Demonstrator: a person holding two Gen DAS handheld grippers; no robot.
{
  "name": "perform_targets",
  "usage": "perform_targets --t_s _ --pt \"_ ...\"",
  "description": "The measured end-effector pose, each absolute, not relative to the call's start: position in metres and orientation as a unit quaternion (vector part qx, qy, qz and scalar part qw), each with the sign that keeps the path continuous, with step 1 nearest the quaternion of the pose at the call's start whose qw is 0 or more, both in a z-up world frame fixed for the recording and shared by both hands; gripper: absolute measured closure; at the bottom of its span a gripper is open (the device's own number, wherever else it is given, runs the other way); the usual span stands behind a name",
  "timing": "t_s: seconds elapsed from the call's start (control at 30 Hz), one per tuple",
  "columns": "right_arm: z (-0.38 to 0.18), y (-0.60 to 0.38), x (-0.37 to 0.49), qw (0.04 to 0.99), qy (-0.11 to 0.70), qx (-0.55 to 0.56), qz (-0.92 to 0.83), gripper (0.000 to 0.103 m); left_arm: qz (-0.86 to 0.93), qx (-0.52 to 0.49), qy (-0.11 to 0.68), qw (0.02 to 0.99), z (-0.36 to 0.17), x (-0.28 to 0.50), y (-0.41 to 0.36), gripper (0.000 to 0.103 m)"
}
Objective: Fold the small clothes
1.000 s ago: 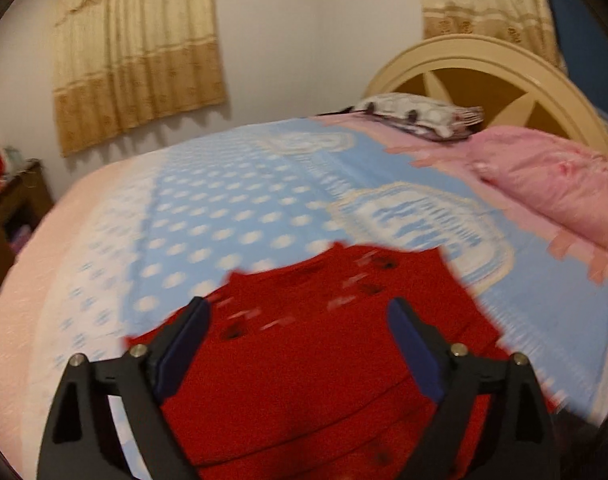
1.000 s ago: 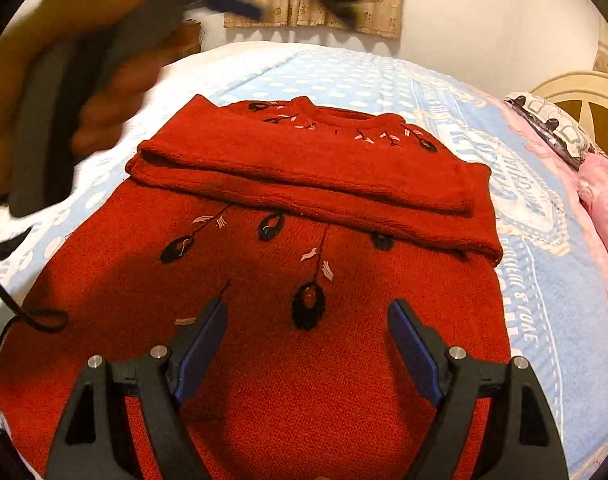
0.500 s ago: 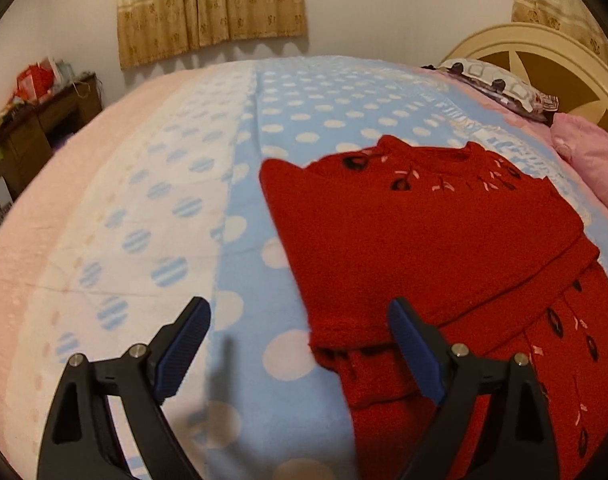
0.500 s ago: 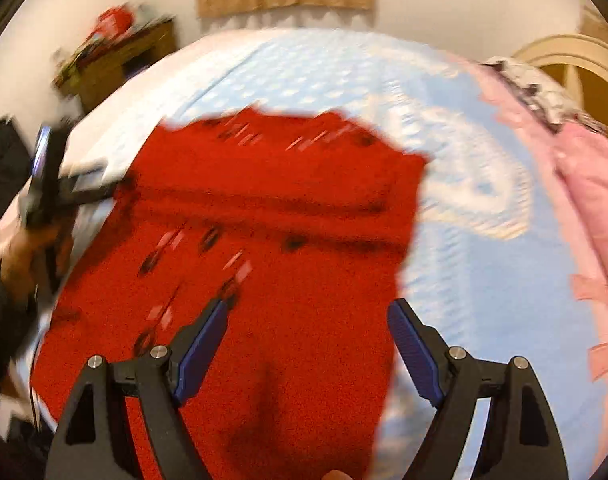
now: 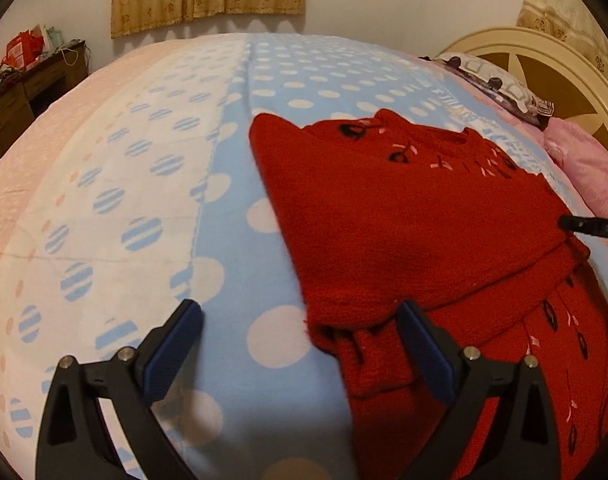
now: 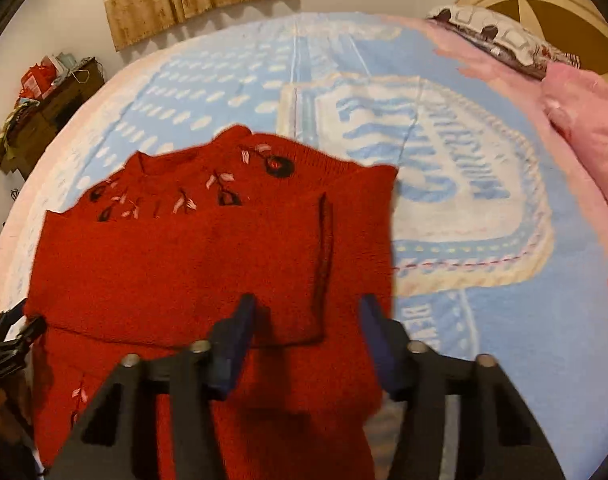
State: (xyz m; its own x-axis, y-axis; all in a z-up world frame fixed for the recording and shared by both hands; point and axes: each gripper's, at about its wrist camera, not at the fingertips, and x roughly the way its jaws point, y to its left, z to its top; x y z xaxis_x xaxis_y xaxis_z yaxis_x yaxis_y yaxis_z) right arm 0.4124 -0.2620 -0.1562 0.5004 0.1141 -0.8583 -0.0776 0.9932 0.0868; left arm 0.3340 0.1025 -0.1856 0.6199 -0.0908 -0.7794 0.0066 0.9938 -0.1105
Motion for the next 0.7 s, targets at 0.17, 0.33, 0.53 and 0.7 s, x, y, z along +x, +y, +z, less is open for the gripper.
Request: perform_targets --t_s 0.17,0.33,0.53,0.7 --pt "-0.162 -0.265 0.409 0.870 0.488 0.026 0.060 0.087 -0.025 -0.057 0.434 0.899 -0.185 0.333 0.106 0.002" --pt "-0.144 -0.267 0.388 0.885 0.459 0.025 0.071 0.092 -0.020 -0.084 0.427 0.900 -0.184 0.331 0.118 0.002" --pt "-0.163 -0.267 0.386 0.880 0.470 0.018 0.064 0.092 -0.024 -0.098 0.418 0.903 -0.181 0.327 0.121 0.002" --pt "-0.164 -0.267 0.383 0.879 0.471 0.010 0.066 0.092 -0.008 -0.093 0.417 0.904 -0.181 0.328 0.121 0.002"
